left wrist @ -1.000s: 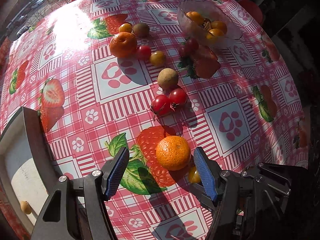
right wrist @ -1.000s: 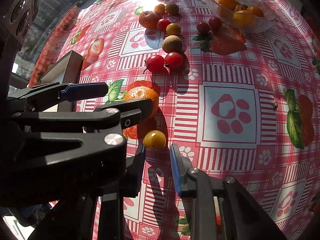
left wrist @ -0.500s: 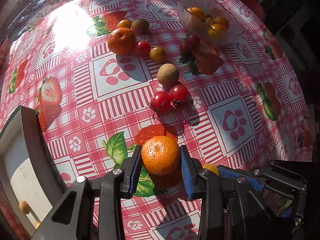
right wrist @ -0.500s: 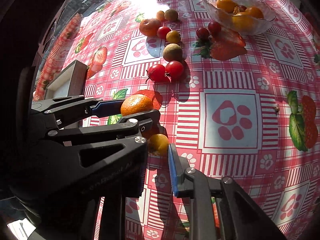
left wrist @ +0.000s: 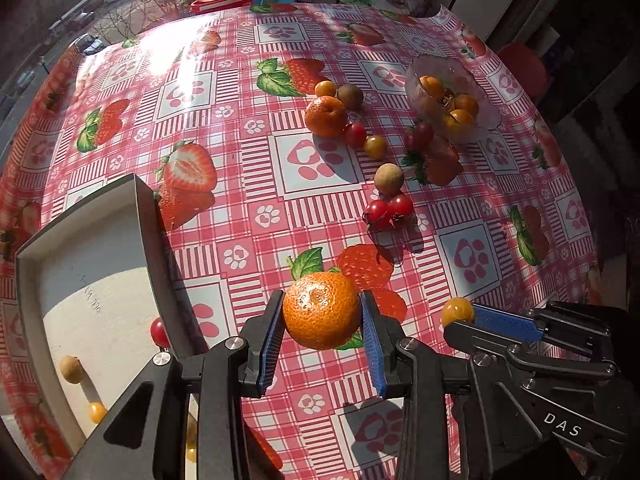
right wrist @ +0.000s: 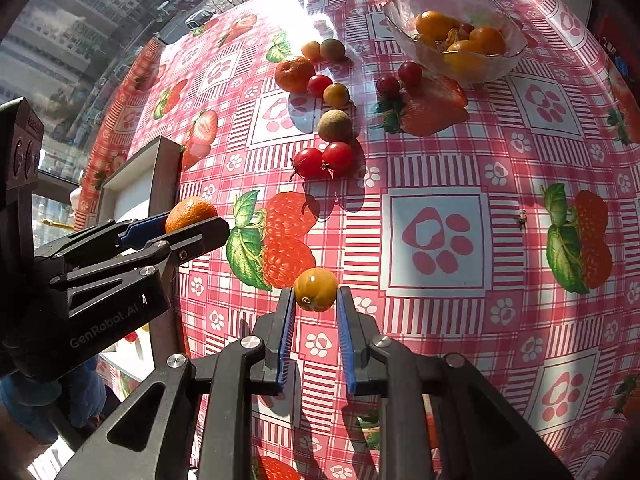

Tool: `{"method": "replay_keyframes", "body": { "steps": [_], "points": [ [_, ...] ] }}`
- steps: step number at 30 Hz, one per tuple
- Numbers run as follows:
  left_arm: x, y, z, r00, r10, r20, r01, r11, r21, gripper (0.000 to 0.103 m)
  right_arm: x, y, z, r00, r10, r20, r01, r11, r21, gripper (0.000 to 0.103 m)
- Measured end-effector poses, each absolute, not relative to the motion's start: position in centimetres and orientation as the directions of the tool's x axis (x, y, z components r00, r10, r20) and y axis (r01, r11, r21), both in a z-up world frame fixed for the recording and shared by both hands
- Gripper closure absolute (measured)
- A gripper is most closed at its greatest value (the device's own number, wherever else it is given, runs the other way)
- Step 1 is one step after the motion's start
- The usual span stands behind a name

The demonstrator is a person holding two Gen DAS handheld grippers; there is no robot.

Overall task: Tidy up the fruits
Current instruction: 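Carry both held fruits over the white tray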

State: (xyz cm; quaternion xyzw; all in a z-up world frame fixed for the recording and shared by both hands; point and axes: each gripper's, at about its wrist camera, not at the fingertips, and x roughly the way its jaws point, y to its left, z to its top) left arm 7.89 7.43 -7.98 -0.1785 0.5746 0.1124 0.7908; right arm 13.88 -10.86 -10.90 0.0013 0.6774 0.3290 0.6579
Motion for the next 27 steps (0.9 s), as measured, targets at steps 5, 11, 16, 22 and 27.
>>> {"method": "replay_keyframes", "body": {
  "steps": [5,11,16,22,27],
  "points": [
    [5.8,9.3,-6.9,0.332,0.0,-0.943,-0.422,0.894,-0.149,0.065,13.7,-8.3,-9.5,-0.138,0.439,-0.888,-0.467,0.762,0.449,0.081],
    [3.4,12.1,-6.4,0.342,0.024,-0.939,-0.477,0.866,-0.152,0.065,13.0,-4.7,-8.0,-0.146,0.437,-0.887,-0.52,0.729,0.445,0.081],
    [1.2,14.9,-6.5,0.344,0.047,-0.938,-0.526,0.837,-0.151,0.065,12.4,-1.2,-7.1,-0.161,0.435,-0.886,-0.565,0.695,0.444,0.081],
    [-1.1,18.9,-7.3,0.326,0.095,-0.941,-0.582,0.804,-0.12,0.065,11.4,3.9,-6.6,-0.19,0.435,-0.88,-0.611,0.65,0.452,0.081],
    [-2.2,22.3,-9.0,0.273,0.151,-0.95,-0.629,0.775,-0.058,0.065,10.7,8.5,-7.2,-0.219,0.434,-0.874,-0.631,0.62,0.466,0.081]
  ]
}}
